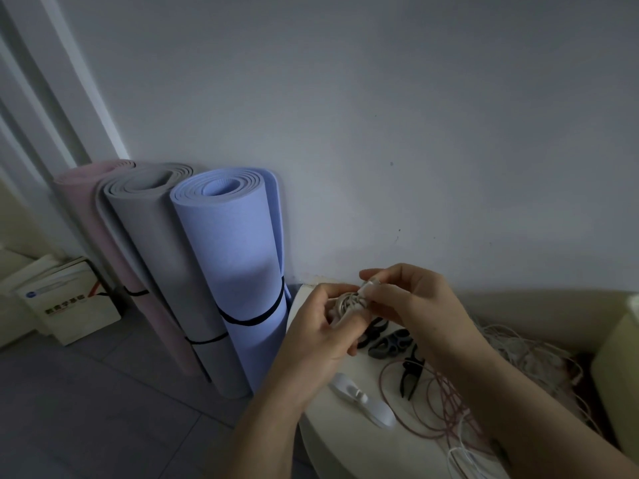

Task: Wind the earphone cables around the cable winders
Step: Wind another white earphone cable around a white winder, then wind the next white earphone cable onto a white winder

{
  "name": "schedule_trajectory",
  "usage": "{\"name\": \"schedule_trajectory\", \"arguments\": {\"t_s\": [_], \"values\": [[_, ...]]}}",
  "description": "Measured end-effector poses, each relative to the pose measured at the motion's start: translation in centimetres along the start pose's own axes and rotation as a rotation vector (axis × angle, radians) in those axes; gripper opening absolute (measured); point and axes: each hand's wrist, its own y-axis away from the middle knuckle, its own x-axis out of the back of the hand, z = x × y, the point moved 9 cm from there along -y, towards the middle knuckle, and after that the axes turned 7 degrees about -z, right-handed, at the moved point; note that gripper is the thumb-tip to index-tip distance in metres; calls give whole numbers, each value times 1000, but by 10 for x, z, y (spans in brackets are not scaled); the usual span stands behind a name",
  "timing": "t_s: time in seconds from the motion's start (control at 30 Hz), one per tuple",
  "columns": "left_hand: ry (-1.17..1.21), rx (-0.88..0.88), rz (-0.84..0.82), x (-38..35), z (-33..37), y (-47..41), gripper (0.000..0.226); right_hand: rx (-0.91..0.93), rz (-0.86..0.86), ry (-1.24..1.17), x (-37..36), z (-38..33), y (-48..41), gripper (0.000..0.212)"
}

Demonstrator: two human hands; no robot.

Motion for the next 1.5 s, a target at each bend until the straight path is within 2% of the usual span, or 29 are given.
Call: {"name": "schedule_trajectory", "arguments": {"t_s": [0.2, 0.37, 0.43, 0.57, 0.67, 0.77, 1.0, 1.13, 1.27, 1.5], "values": [[-17, -23, 6, -3, 1, -2, 18, -23, 25, -36, 1, 3, 0, 4], [-103, -4, 4, -2, -5, -4, 17, 38, -17, 235, -3, -7, 3, 1], [-151, 18, -4, 0, -8, -3, 20, 17, -59, 273, -4, -2, -2, 2], [-188, 140, -15, 1, -23, -1, 28, -118, -183, 100, -8, 24, -9, 9], [-118, 205, -46, -1, -31, -2, 30, -137, -267, 49, -11, 32, -9, 15], [-46, 214, -51, -4, -30, -5, 28, -135, -260, 26, 0, 30, -8, 13], [114, 176, 16, -18, -21, -3, 41, -131, -252, -78, 31, 20, 8, 26], [188, 159, 32, -34, -6, 0, 38, -100, -155, -96, 47, 9, 24, 20], [135, 143, 14, -55, 15, 2, 36, -54, 41, -115, 80, -5, 52, 7], [-122, 100, 22, -110, 31, 7, 30, 155, 527, 292, 184, -58, 139, 5]]}}
